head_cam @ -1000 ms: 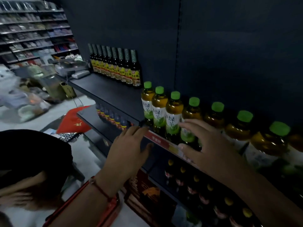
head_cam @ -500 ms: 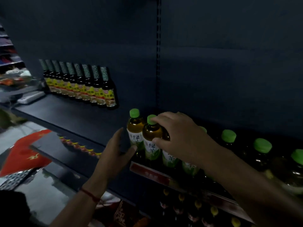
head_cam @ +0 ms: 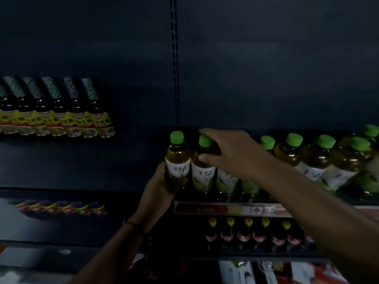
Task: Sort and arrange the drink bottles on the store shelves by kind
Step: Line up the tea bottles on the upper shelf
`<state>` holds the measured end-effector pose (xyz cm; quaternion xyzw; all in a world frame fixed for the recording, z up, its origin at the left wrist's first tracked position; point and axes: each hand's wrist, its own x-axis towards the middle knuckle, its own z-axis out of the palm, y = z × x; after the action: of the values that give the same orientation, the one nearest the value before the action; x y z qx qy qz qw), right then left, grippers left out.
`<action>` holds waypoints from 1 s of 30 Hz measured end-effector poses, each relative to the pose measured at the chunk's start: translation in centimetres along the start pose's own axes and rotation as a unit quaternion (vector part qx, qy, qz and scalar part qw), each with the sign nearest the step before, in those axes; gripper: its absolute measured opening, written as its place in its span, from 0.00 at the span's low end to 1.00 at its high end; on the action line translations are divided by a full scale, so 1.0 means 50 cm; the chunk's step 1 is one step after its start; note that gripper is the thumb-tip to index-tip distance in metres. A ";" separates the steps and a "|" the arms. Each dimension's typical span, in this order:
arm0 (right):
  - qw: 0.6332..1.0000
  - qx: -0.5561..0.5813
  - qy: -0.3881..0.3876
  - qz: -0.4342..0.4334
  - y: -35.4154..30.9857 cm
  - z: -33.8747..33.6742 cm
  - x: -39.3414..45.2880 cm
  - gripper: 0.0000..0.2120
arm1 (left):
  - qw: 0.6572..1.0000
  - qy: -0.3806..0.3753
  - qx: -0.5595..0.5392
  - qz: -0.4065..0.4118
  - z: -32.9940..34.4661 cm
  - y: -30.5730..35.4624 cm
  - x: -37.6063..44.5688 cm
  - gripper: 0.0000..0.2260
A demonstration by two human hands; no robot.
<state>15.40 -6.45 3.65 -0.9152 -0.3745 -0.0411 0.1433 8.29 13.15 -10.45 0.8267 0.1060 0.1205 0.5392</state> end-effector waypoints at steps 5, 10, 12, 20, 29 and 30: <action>0.997 -0.046 0.059 0.033 -0.009 0.027 0.005 0.27 | 0.999 -0.006 0.013 0.032 -0.006 -0.020 0.004 0.23; 0.996 -0.039 0.073 0.044 -0.011 0.032 0.004 0.25 | 0.996 -0.038 0.056 0.053 -0.025 -0.025 0.001 0.22; 0.995 -0.050 0.075 0.045 -0.011 0.037 0.002 0.25 | 0.995 -0.047 0.061 0.057 -0.028 -0.029 -0.003 0.22; 0.991 -0.086 0.093 0.053 -0.014 0.056 -0.008 0.27 | 0.993 -0.070 0.036 0.085 -0.031 -0.034 -0.016 0.24; 0.992 0.015 0.061 0.111 0.018 -0.009 -0.051 0.31 | 0.956 0.004 0.211 0.203 -0.113 0.105 -0.014 0.42; 0.992 0.013 0.039 0.119 0.027 -0.019 -0.054 0.32 | 0.928 0.015 0.270 0.256 -0.116 0.137 -0.008 0.42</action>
<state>14.45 -9.45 3.74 -0.9488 -0.2578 -0.0548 0.1741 6.38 15.34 -1.91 0.9382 -0.0731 0.2338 0.2445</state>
